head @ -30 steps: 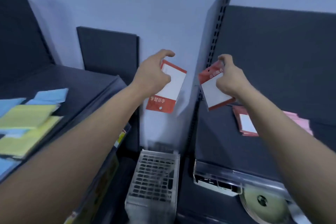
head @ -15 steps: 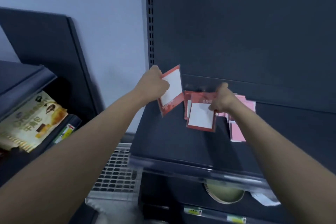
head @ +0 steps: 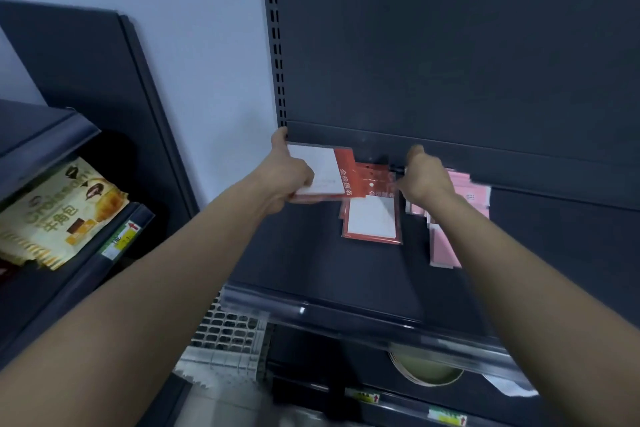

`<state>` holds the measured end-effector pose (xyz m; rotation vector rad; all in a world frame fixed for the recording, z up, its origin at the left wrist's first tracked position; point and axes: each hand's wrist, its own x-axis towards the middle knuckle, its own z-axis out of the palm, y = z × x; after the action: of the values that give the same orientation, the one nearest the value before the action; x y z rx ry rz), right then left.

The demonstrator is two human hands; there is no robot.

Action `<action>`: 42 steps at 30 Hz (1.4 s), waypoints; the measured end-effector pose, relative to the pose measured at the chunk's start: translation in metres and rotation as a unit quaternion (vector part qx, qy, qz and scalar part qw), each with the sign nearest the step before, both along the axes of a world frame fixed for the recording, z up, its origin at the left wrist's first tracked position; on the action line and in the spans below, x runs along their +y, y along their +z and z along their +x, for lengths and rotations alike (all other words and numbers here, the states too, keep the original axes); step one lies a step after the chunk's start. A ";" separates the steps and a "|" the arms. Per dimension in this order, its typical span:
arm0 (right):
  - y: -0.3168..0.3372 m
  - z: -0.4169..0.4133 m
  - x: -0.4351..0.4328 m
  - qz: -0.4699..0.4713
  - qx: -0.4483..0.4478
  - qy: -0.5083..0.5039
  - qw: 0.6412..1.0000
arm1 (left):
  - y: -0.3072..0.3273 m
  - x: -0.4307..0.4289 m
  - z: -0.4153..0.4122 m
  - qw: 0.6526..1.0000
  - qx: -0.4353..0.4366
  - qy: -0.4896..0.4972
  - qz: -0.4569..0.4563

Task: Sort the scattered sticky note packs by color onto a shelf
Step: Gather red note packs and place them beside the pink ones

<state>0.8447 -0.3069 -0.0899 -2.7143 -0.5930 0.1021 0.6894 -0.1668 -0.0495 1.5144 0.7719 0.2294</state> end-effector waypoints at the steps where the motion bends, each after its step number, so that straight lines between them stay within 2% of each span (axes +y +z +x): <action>1: 0.005 0.001 -0.001 0.005 -0.004 0.000 1.000 | -0.002 -0.002 0.003 1.000 0.005 -0.003 0.002; 4: 0.017 0.005 -0.008 0.015 -0.009 0.004 1.000 | -0.012 -0.008 0.014 0.999 0.045 0.007 0.024; 9: 0.029 0.005 -0.018 0.044 -0.006 0.002 0.999 | -0.030 -0.023 0.029 0.998 0.058 0.010 0.003; 15: 0.036 -0.001 -0.025 0.059 0.004 0.013 0.998 | -0.064 -0.041 0.032 0.992 0.103 -0.002 -0.066; 17: 0.036 -0.003 -0.025 0.056 0.001 0.022 0.998 | -0.071 -0.042 0.031 0.987 0.151 -0.043 -0.034; 18: 0.036 -0.004 -0.026 0.056 0.000 0.024 0.998 | -0.073 -0.043 0.030 0.981 0.180 -0.070 0.009; 20: 0.037 -0.007 -0.026 0.054 0.000 0.029 0.998 | -0.078 -0.042 0.029 0.954 0.236 -0.137 0.124; 22: 0.039 -0.010 -0.025 0.054 -0.002 0.033 0.998 | -0.081 -0.043 0.027 0.902 0.288 -0.197 0.255; 24: 0.042 -0.014 -0.021 0.053 -0.007 0.039 0.998 | -0.081 -0.044 0.023 0.860 0.308 -0.209 0.350; 26: 0.046 -0.019 -0.015 0.047 -0.015 0.053 0.997 | -0.076 -0.043 0.019 0.845 0.306 -0.199 0.391; 28: 0.052 -0.026 -0.006 0.038 -0.025 0.077 0.996 | -0.065 -0.038 0.016 0.850 0.279 -0.183 0.408; 30: 0.061 -0.035 0.008 0.026 -0.042 0.115 0.992 | -0.047 -0.028 0.008 0.855 0.222 -0.153 0.443; 32: 0.073 -0.051 0.028 0.009 -0.067 0.167 0.984 | -0.022 -0.015 -0.007 0.840 0.174 -0.107 0.503; 37: 0.109 -0.108 0.087 -0.001 -0.177 0.312 0.933 | 0.044 0.028 -0.075 0.740 0.177 0.023 0.649; 40: 0.133 -0.156 0.122 0.019 -0.222 0.396 0.891 | 0.077 0.050 -0.132 0.685 0.209 0.100 0.691; 42: 0.148 -0.190 0.145 0.037 -0.242 0.438 0.865 | 0.095 0.062 -0.175 0.662 0.236 0.150 0.695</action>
<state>0.6542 -0.1623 0.0584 -2.1590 -1.8866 -0.3787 0.5147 -0.1044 0.0452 2.9773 1.4014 0.8369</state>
